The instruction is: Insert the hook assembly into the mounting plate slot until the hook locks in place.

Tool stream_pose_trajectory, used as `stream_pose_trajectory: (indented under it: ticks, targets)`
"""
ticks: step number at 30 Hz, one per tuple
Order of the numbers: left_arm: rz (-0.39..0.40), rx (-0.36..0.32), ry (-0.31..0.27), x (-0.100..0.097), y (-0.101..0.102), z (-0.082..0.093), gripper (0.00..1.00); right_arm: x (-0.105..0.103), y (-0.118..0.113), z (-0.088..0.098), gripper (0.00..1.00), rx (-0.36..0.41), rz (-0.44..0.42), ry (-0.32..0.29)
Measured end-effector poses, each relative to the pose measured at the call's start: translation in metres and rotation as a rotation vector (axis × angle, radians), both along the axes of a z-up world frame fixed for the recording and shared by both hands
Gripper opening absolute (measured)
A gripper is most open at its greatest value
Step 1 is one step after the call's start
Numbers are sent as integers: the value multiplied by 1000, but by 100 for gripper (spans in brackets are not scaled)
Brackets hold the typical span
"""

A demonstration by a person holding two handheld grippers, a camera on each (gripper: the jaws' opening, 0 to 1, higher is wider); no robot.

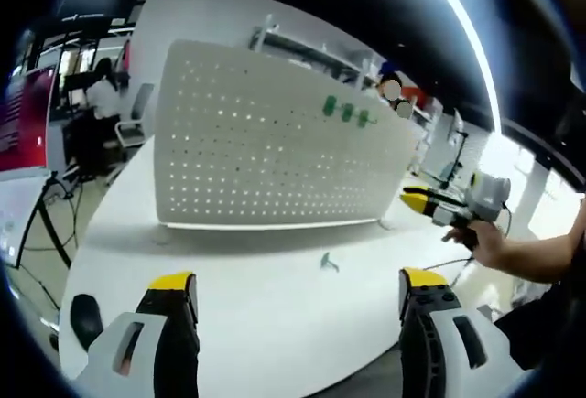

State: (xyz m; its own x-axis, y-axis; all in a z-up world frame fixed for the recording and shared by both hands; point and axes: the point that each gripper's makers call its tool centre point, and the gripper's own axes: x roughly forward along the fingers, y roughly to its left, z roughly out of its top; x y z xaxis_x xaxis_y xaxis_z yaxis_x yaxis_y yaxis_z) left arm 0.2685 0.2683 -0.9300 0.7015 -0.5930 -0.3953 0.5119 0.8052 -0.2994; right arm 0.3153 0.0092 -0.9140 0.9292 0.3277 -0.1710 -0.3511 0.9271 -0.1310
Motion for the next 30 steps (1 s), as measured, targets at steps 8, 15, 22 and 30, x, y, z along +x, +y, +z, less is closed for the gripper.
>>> stream_pose_trajectory:
  ticks: [8, 15, 22, 30]
  targets:
    - [-19, -5, 14, -7, -8, -3, 92, -16, 7, -19, 20, 22, 1, 49]
    - [-35, -11, 8, -6, -16, 0, 92, -32, 12, -42, 20, 25, 30, 121]
    - [-78, 14, 26, -11, -27, -9, 94, -44, 15, -61, 20, 38, 37, 172]
    - [-108, 18, 44, -12, -36, -16, 93, -47, 23, -99, 21, 24, 50, 268]
